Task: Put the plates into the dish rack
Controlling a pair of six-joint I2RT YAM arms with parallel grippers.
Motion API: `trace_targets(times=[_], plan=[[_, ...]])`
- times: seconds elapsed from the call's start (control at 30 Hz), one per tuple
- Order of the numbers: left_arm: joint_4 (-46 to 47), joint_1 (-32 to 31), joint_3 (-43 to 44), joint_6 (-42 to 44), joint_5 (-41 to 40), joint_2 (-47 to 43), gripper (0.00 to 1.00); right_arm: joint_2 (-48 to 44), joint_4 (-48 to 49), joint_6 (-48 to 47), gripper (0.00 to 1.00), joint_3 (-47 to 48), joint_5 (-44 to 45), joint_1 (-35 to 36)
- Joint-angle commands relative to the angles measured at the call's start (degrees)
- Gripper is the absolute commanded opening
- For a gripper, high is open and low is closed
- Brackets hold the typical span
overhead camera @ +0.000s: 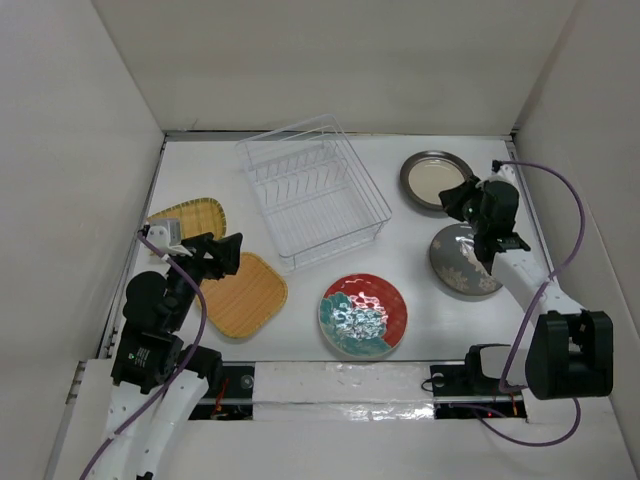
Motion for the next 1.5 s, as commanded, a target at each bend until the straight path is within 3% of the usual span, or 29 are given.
trace_targets(times=[0.0,0.07,0.13,0.2,0.33,0.5,0.6,0.67,0.77,0.9,1.0,1.17,1.4,1.47], plan=[[1.85,-0.21,0.44,0.64,0.09,0.44,0.66,-4.55,2.78,3.14,0.25,1.09,10.16,-2.56],[1.59,-0.21,0.53,0.55,-0.17,0.7,0.66,-3.94,2.15,3.31,0.41,0.39,12.63,-5.99],[1.68,-0.21,0.62,0.73,-0.26,1.32,0.66,-0.89,3.29,4.02,0.64,0.39,8.45,-9.84],[1.85,-0.21,0.62,0.9,0.0,1.76,0.65,1.59,4.87,4.11,0.72,0.74,6.93,-10.48],[2.2,-0.82,0.44,1.25,0.27,2.46,0.59,6.69,5.05,2.62,0.74,3.63,10.15,-10.48],[2.29,-1.35,0.18,1.52,0.35,4.31,0.24,13.89,2.6,0.07,0.76,9.17,8.25,-13.38],[2.29,-1.35,0.35,1.6,0.09,5.36,0.12,16.79,0.75,-0.47,0.77,10.84,8.76,-13.91],[2.2,-1.35,0.62,1.61,-0.35,6.06,0.09,18.38,0.74,-0.2,0.77,11.2,9.91,-14.44],[2.29,-1.35,0.7,1.78,-0.87,7.47,0.09,24.96,0.75,-0.11,0.77,14.7,3.43,-16.02],[2.64,-1.35,0.88,1.87,-1.84,8.26,0.29,33.67,-1.9,-0.55,0.75,22.26,-2.82,-16.02],[3.43,-1.35,0.79,2.04,-2.02,7.91,0.37,38.32,-1.45,2.25,0.74,25.96,-8.97,-16.02],[4.4,-0.04,0.88,2.31,-2.02,8.35,0.39,47.72,-0.49,8.57,0.7,31.76,-19.87,-17.86],[4.75,1.2,0.97,2.48,-1.84,9.58,0.39,52.48,7.24,16.06,0.5,30.8,-26.3,-19.62],[4.84,1.2,0.97,2.57,-2.02,9.5,0.39,51.88,7.86,16.15,0.29,29.84,-24.64,-19.62]])
